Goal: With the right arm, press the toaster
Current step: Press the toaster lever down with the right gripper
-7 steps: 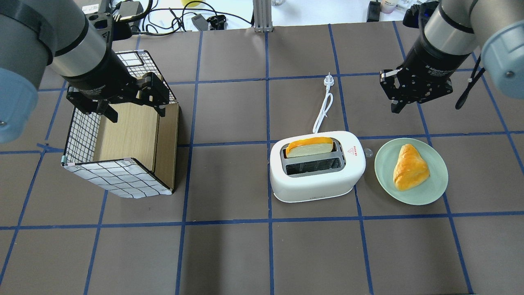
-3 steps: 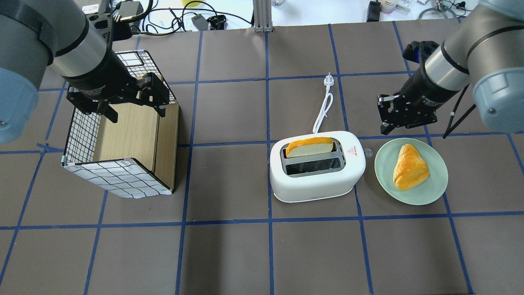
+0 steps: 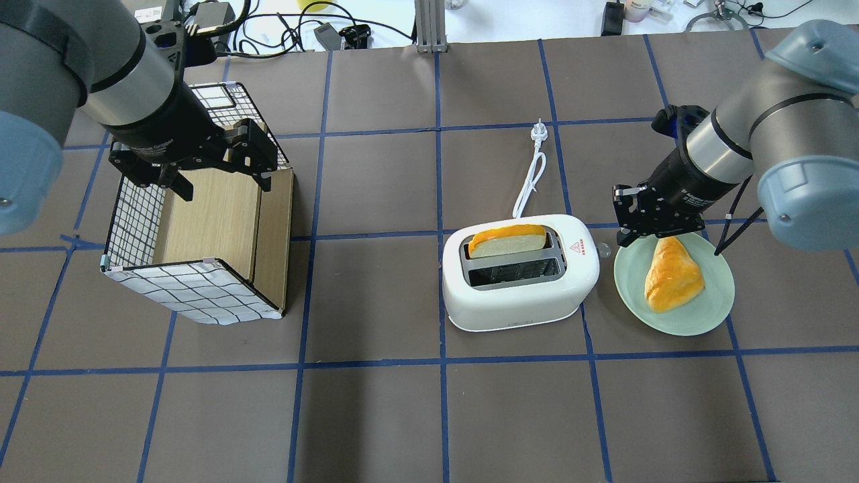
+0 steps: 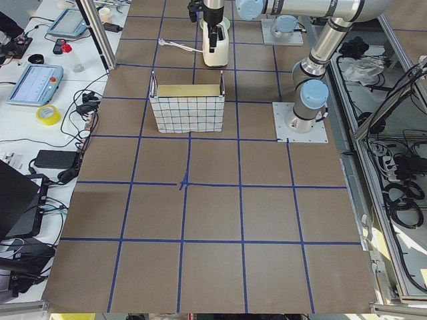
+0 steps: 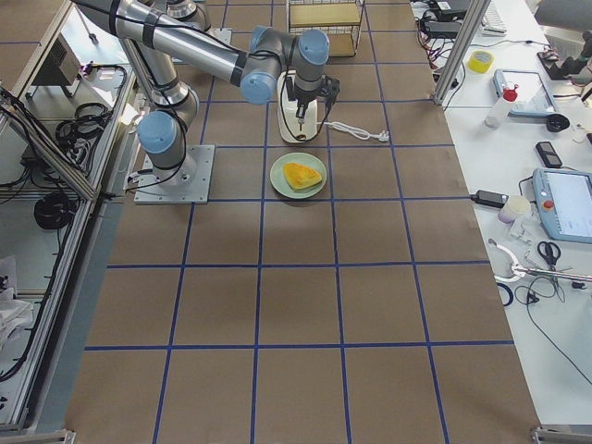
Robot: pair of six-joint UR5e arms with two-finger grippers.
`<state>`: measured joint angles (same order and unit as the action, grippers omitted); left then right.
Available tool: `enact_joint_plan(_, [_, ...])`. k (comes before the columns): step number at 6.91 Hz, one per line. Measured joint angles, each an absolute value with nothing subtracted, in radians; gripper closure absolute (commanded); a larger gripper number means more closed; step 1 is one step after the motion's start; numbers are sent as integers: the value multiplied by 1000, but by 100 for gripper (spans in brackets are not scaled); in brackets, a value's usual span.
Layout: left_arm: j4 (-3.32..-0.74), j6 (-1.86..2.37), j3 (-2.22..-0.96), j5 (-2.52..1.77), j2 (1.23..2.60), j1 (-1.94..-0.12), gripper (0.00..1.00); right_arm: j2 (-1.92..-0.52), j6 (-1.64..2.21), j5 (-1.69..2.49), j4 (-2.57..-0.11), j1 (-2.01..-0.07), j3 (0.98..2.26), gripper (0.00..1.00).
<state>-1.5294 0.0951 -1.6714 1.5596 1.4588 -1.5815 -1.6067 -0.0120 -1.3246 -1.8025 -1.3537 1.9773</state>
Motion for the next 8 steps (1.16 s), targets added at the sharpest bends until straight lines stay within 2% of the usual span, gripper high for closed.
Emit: enact_joint_plan(8, [-1529, 95, -1671, 1560, 1459, -1582, 0, -1555, -27, -1278, -1887, -1351, 2027, 100])
